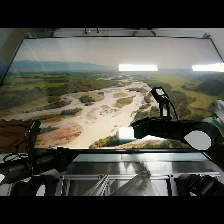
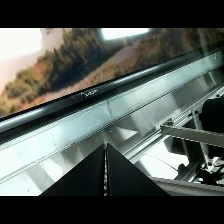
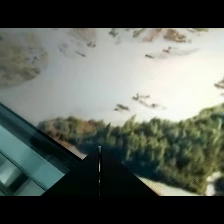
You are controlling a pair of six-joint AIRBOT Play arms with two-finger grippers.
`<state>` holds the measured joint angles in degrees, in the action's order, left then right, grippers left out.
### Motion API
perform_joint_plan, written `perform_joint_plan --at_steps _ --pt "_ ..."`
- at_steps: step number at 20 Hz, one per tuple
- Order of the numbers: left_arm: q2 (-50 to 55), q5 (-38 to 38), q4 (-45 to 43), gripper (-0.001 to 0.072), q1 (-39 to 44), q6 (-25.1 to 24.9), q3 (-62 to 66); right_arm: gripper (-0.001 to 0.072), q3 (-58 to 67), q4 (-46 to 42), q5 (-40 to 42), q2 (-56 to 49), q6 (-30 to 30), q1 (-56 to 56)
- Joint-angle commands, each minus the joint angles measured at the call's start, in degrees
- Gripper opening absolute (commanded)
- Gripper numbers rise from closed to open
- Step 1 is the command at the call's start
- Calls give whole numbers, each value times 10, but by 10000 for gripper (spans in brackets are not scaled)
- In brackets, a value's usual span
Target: Fold the shirts.
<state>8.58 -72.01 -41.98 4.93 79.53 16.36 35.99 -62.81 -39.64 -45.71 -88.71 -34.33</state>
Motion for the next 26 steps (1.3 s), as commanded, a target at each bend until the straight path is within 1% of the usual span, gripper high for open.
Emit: perform_joint_plan --at_steps 1,3,4,6,7,10,11,12,13,14,16,17,19,21,23,26 --pt "-1 0 -1 19 0 1 0 24 0 0 0 0 0 0" --pt "-1 0 -11 20 -1 7 2 24 0 0 0 0 0 0" --pt "3 -5 -47 33 -6 37 18 25 0 0 0 0 0 0" --pt "32 -26 -170 544 -34 103 90 25 0 0 0 0 0 0" --pt "53 -40 -247 720 -56 126 137 24 0 0 0 0 0 0" --pt "134 -112 -500 719 -162 131 276 25 0 0 0 0 0 0" --pt "162 -129 -565 719 -211 131 304 25 0 0 0 0 0 0" --pt "186 -136 -608 719 -260 128 322 25 0 0 0 0 0 0" --pt "212 -136 -625 718 -315 119 334 24 0 0 0 0 0 0" --pt "234 -122 -614 717 -358 121 341 25 0 0 0 0 0 0" --pt "285 -84 -575 717 -411 119 341 25 0 0 -3 0 0 0" --pt "312 -77 -572 718 -428 118 341 25 0 0 -2 0 0 0" --pt "378 -73 -574 717 -454 117 341 25 0 0 -2 0 0 0" --pt "442 -68 -574 717 -470 107 341 24 0 0 -2 0 0 0" --pt "498 -45 -573 718 -479 92 341 24 0 0 -2 0 0 0" --pt "569 -2 -572 718 -478 83 341 25 0 0 -2 0 0 0"
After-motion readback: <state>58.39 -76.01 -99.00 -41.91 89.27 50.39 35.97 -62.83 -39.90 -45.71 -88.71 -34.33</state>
